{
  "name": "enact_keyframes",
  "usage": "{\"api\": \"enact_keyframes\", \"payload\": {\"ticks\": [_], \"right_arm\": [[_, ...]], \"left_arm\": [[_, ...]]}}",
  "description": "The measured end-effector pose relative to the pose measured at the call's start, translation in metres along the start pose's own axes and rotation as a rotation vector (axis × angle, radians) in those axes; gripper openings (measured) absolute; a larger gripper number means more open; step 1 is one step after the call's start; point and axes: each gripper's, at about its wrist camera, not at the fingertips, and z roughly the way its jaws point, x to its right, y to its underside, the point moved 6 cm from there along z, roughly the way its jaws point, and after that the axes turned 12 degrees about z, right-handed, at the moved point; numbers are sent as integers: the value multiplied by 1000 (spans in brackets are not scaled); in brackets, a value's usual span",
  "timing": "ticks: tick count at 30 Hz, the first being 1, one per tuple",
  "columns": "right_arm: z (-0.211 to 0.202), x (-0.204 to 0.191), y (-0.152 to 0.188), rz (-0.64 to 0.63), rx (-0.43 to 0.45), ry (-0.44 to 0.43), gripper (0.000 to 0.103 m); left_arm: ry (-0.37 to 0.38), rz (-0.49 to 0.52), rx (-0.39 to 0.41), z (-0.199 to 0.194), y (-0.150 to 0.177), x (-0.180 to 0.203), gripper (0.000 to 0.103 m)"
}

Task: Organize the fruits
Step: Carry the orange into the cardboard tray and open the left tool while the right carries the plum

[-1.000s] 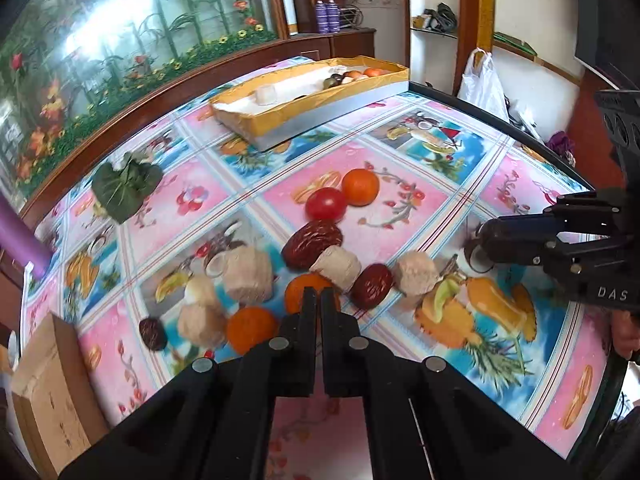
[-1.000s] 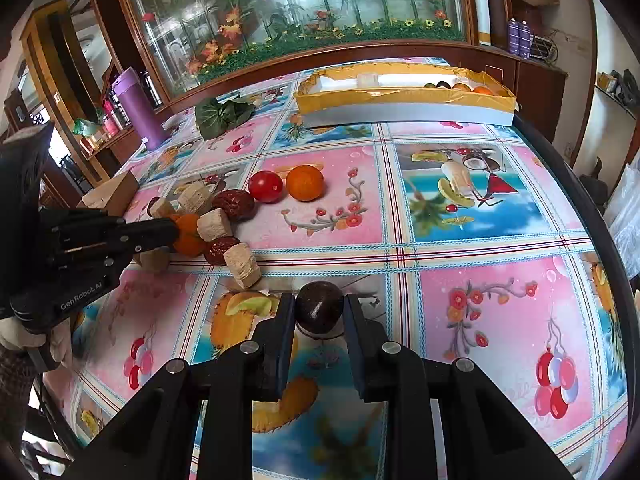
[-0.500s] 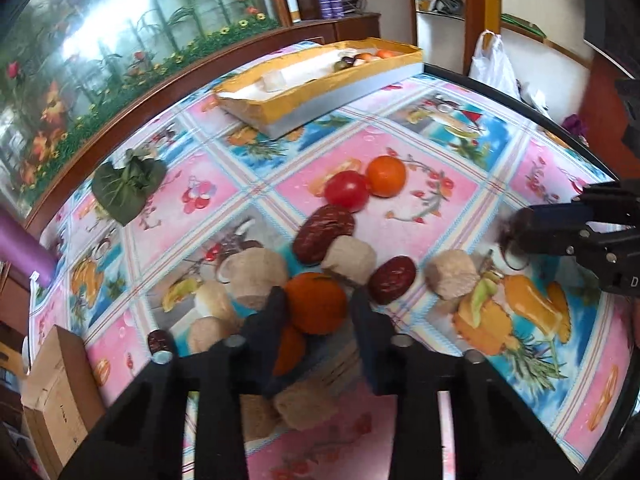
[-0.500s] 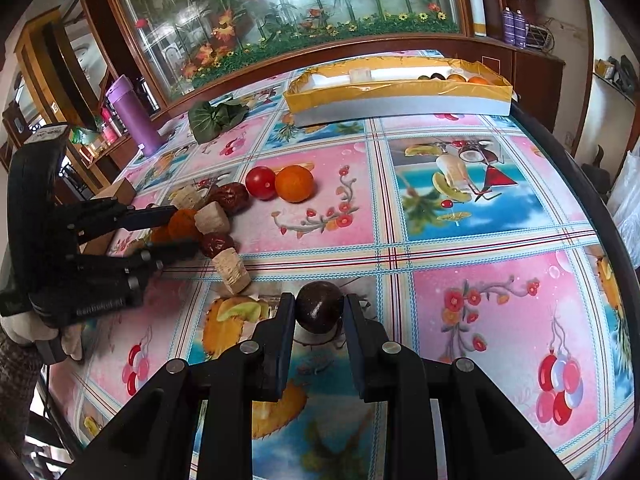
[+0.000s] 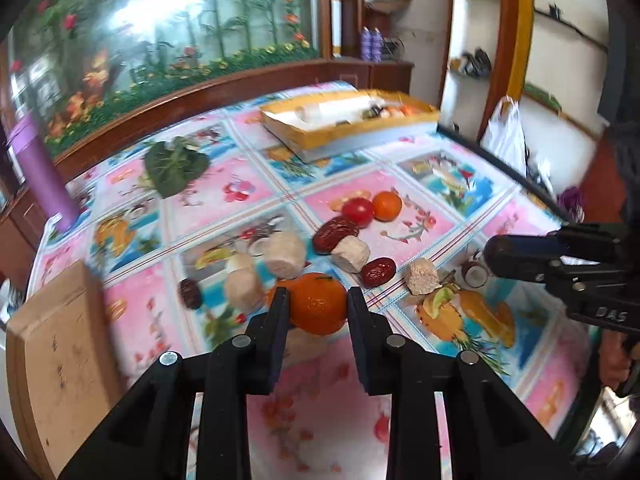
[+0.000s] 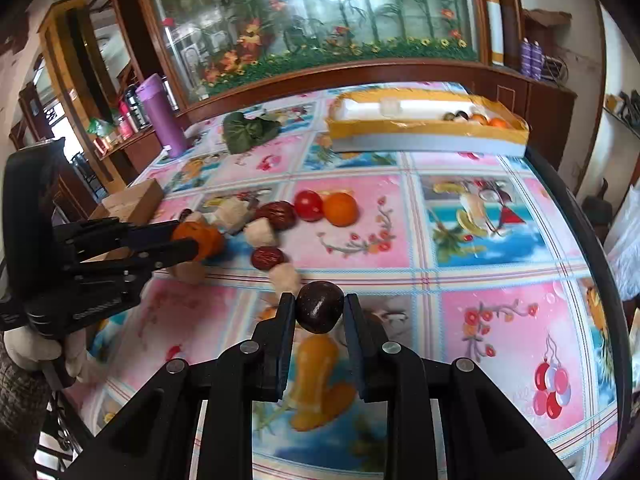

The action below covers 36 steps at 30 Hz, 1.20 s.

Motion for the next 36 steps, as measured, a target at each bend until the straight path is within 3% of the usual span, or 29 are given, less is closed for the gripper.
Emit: {"api": "enact_keyframes", "payload": {"ticks": [6,9,16,20,28,36], "right_arm": [[0,-55,-3,-82,-13,-65,26],[6,-95,-9,-127,-28,-121,26],[43,-208,-27,-253,-61,-227,27],[80,-261,-27,-326,-98,-229,27],[171,-328,-20,-408,-167,-179,27],[207,-348,-17,-451,-176,-141,27]], "left_arm": [[-76,-94,47,-61,21,-53,28],[-179,-135,25,-82,37,-97,28],[-287,-350,-73,-80,86,-211,28],[-302,-456,-124,-57,110,-260,28],[-322,-522,-159,-35,129,-296,29],[-332,-586,-157,-34,144,-311,33]]}}
